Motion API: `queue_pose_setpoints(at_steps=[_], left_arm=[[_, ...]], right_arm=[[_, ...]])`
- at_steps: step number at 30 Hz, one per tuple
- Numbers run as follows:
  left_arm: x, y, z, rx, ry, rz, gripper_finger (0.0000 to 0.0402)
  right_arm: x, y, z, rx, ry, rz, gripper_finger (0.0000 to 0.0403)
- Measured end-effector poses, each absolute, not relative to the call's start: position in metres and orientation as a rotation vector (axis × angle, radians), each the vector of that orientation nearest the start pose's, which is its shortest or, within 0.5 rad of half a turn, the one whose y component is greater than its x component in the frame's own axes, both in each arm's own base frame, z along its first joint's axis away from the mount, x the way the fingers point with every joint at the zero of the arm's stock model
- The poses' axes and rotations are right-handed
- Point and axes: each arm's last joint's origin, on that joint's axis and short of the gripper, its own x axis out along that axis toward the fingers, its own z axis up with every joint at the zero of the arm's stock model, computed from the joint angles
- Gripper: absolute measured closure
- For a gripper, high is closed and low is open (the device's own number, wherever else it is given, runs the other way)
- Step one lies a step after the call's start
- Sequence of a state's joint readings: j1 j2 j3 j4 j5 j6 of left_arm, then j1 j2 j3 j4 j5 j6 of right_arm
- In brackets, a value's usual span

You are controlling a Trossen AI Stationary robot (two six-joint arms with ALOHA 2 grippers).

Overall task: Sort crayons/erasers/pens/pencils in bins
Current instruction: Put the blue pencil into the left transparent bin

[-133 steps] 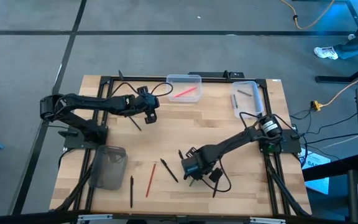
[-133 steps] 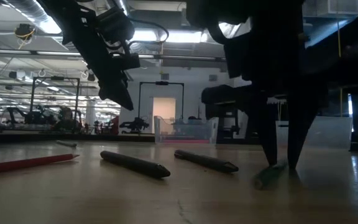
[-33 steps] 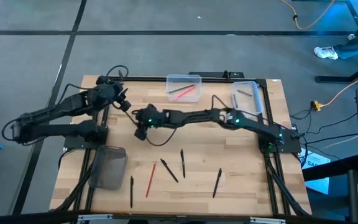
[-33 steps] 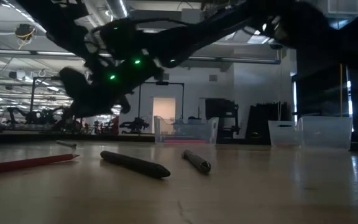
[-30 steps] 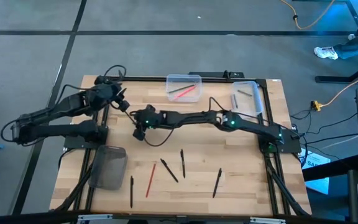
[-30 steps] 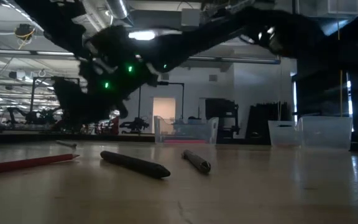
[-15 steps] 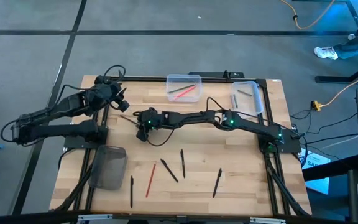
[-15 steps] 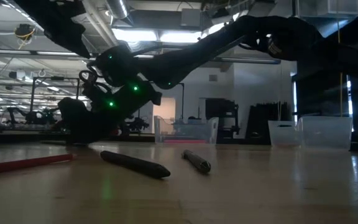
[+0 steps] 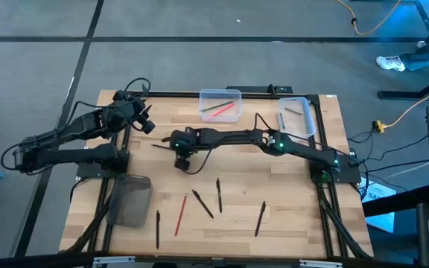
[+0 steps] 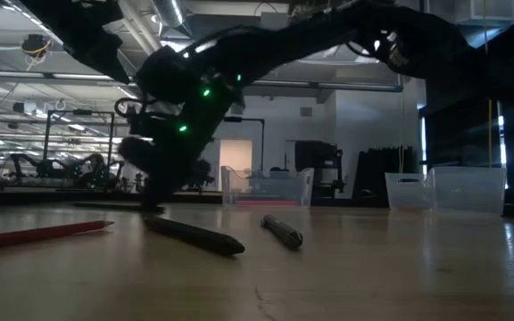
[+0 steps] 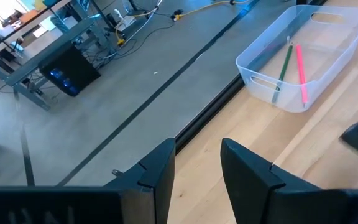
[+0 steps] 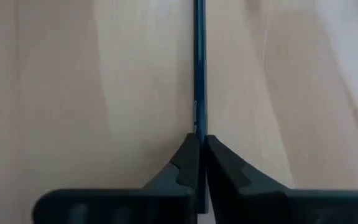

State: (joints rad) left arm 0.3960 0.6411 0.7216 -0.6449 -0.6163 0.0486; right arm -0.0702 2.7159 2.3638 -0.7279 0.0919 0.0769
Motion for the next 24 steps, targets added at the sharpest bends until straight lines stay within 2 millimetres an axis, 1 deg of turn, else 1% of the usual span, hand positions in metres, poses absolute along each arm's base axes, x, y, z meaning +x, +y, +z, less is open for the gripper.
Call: queue_pose_setpoints(at_steps=[7, 8, 12, 19, 21, 24], left_arm=[[0.109, 0.064, 0.291, 0.116, 0.619, 0.968, 0.0278], [0.109, 0.064, 0.292, 0.116, 0.619, 0.968, 0.0278], [0.109, 0.064, 0.292, 0.120, 0.614, 0.967, 0.0278], [0.109, 0.064, 0.292, 0.119, 0.615, 0.967, 0.0278], [0.109, 0.064, 0.292, 0.119, 0.615, 0.966, 0.0278], [0.109, 0.064, 0.292, 0.120, 0.615, 0.966, 0.0278]], right_arm=[[0.519, -0.037, 0.124, 0.009, 1.382, -0.139, 0.0378], [0.518, -0.037, 0.129, 0.005, 1.387, -0.137, 0.0377], [0.518, -0.041, 0.132, -0.012, 1.372, -0.106, 0.0356], [0.525, -0.048, 0.133, 0.007, 1.293, -0.062, 0.0286], [0.526, -0.048, 0.133, -0.007, 1.280, -0.060, 0.0276], [0.528, -0.048, 0.133, -0.017, 1.262, -0.053, 0.0272]])
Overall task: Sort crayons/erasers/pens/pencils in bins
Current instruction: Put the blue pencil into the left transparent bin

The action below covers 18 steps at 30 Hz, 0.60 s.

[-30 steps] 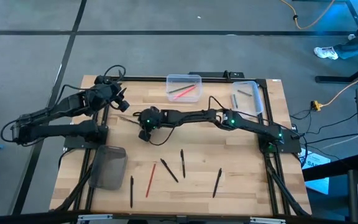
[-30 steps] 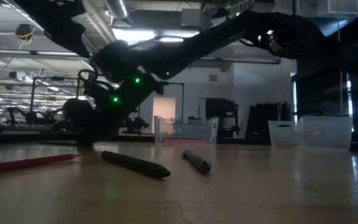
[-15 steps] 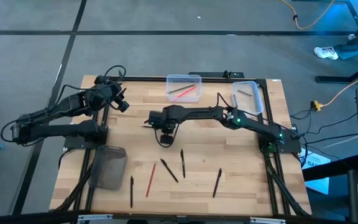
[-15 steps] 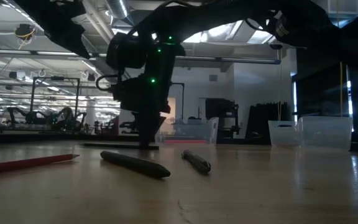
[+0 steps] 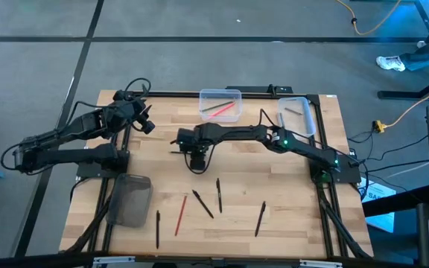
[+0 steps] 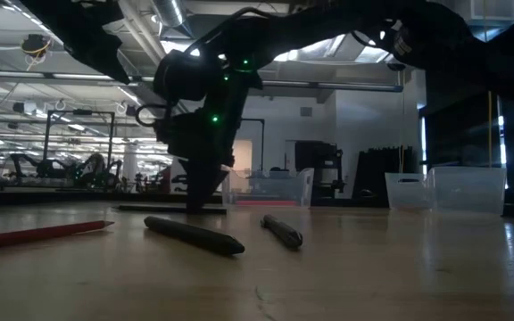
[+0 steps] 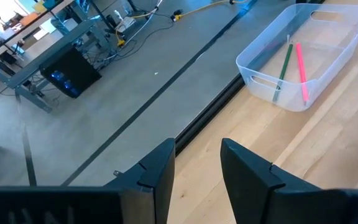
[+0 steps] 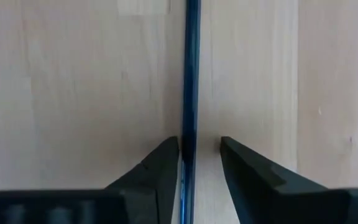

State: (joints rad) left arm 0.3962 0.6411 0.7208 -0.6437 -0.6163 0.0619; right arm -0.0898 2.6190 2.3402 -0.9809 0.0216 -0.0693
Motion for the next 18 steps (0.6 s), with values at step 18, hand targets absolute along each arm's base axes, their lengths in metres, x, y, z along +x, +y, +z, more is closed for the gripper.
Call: queue_pose_setpoints(at_steps=[18], left_arm=[[0.109, 0.064, 0.292, 0.120, 0.615, 0.966, 0.0278]], right_arm=[[0.541, -0.049, 0.123, -0.008, 1.156, -0.005, 0.0354]])
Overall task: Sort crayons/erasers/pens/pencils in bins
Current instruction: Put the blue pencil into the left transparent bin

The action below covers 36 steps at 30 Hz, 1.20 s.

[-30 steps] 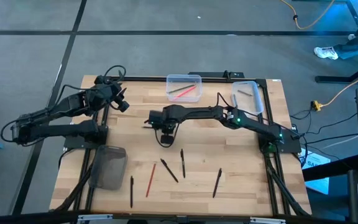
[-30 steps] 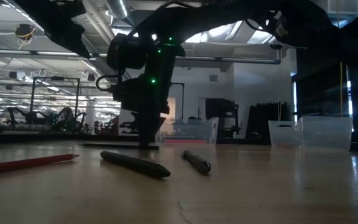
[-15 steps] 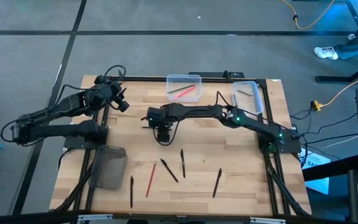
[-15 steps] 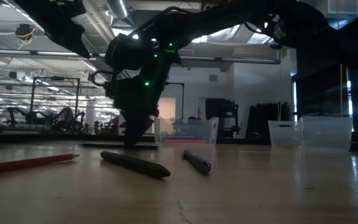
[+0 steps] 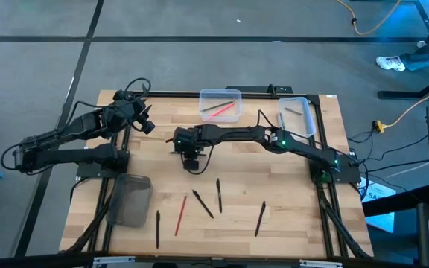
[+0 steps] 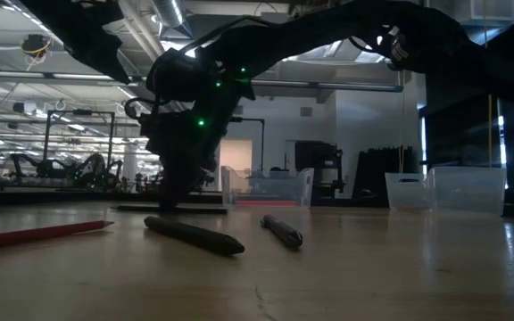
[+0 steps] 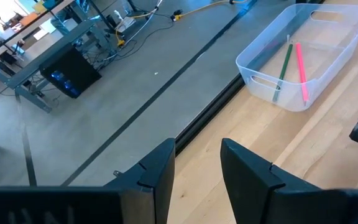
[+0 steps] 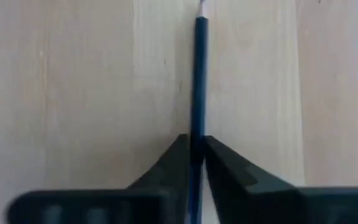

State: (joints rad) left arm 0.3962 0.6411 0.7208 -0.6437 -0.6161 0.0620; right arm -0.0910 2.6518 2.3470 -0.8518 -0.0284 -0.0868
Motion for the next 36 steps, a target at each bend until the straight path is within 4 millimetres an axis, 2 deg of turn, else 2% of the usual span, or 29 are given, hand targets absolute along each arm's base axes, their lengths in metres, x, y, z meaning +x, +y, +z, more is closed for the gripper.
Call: queue_pose_setpoints(at_steps=[2, 4, 9, 14, 18, 21, 24, 32, 36], left_arm=[[0.109, 0.064, 0.292, 0.119, 0.615, 0.966, 0.0278], [0.109, 0.064, 0.292, 0.119, 0.615, 0.966, 0.0278], [0.109, 0.064, 0.292, 0.119, 0.615, 0.966, 0.0278], [0.109, 0.064, 0.292, 0.120, 0.618, 0.966, 0.0278], [0.108, 0.063, 0.291, 0.121, 0.630, 0.964, 0.0278], [0.108, 0.063, 0.291, 0.121, 0.631, 0.964, 0.0278], [0.108, 0.063, 0.291, 0.121, 0.632, 0.964, 0.0278], [0.108, 0.063, 0.291, 0.122, 0.633, 0.964, 0.0278], [0.108, 0.063, 0.290, 0.122, 0.636, 0.964, 0.0278]], right_arm=[[0.541, -0.050, 0.123, -0.006, 1.162, -0.006, 0.0381], [0.539, -0.051, 0.123, -0.002, 1.174, -0.005, 0.0391], [0.538, -0.054, 0.123, 0.000, 1.179, -0.008, 0.0378], [0.535, -0.053, 0.134, -0.024, 1.186, 0.007, 0.0385], [0.527, -0.054, 0.151, -0.048, 1.219, 0.024, 0.0386], [0.518, -0.059, 0.176, -0.066, 1.219, 0.014, 0.0387], [0.508, -0.071, 0.198, -0.078, 1.230, -0.035, 0.0395], [0.484, -0.106, 0.231, -0.088, 1.273, -0.138, 0.0392], [0.474, -0.122, 0.242, -0.101, 1.282, -0.168, 0.0392]])
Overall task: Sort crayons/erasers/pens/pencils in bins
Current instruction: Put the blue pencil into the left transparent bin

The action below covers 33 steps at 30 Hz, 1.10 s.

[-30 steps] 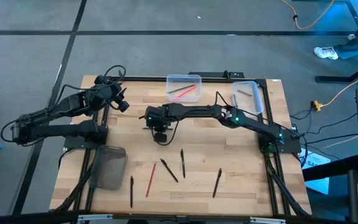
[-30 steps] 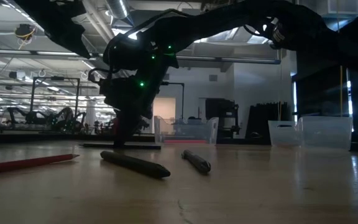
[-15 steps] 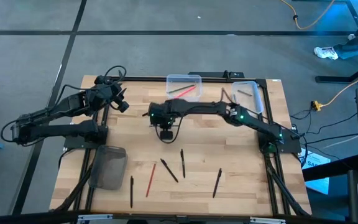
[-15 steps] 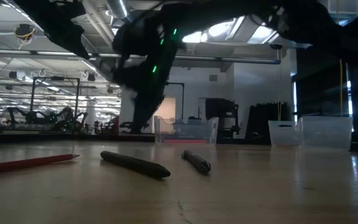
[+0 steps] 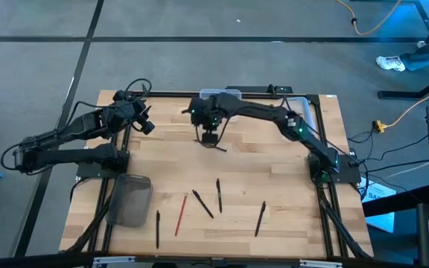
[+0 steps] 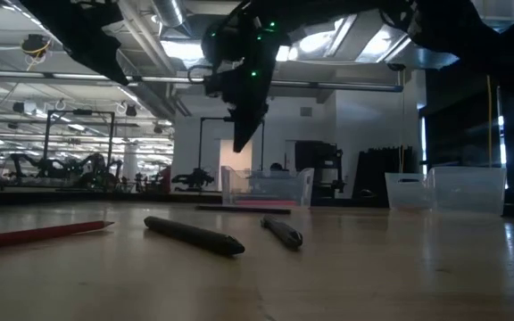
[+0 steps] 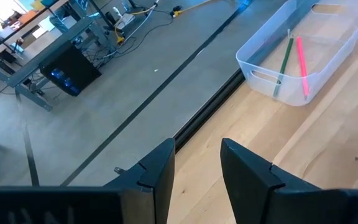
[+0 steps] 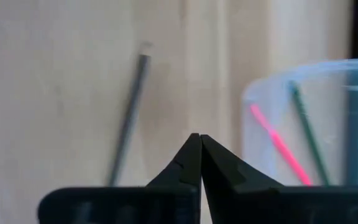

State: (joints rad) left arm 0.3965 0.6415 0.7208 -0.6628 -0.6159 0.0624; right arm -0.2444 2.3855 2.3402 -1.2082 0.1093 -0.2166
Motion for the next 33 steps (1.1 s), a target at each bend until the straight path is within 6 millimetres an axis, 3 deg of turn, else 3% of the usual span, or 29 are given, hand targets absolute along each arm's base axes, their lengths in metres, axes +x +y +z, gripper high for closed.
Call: queue_pose_setpoints(at_steps=[4, 9, 15, 19, 24, 33], left_arm=[[0.108, 0.063, 0.290, 0.122, 0.635, 0.964, 0.0278], [0.108, 0.063, 0.290, 0.123, 0.635, 0.964, 0.0278], [0.108, 0.063, 0.290, 0.123, 0.637, 0.964, 0.0278], [0.108, 0.063, 0.291, 0.122, 0.630, 0.964, 0.0278], [0.108, 0.064, 0.291, 0.122, 0.629, 0.964, 0.0278], [0.109, 0.064, 0.291, 0.118, 0.622, 0.966, 0.0278]], right_arm=[[0.466, -0.136, 0.256, -0.046, 1.245, -0.180, 0.0399], [0.467, -0.143, 0.244, 0.129, 1.230, -0.164, 0.0383], [0.472, -0.112, 0.208, 0.201, 1.316, -0.171, 0.0347], [0.475, -0.087, 0.178, 0.151, 1.341, -0.148, 0.0335], [0.471, -0.079, 0.146, 0.165, 1.357, -0.162, 0.0334], [0.469, -0.079, 0.142, 0.202, 1.359, -0.147, 0.0333]])
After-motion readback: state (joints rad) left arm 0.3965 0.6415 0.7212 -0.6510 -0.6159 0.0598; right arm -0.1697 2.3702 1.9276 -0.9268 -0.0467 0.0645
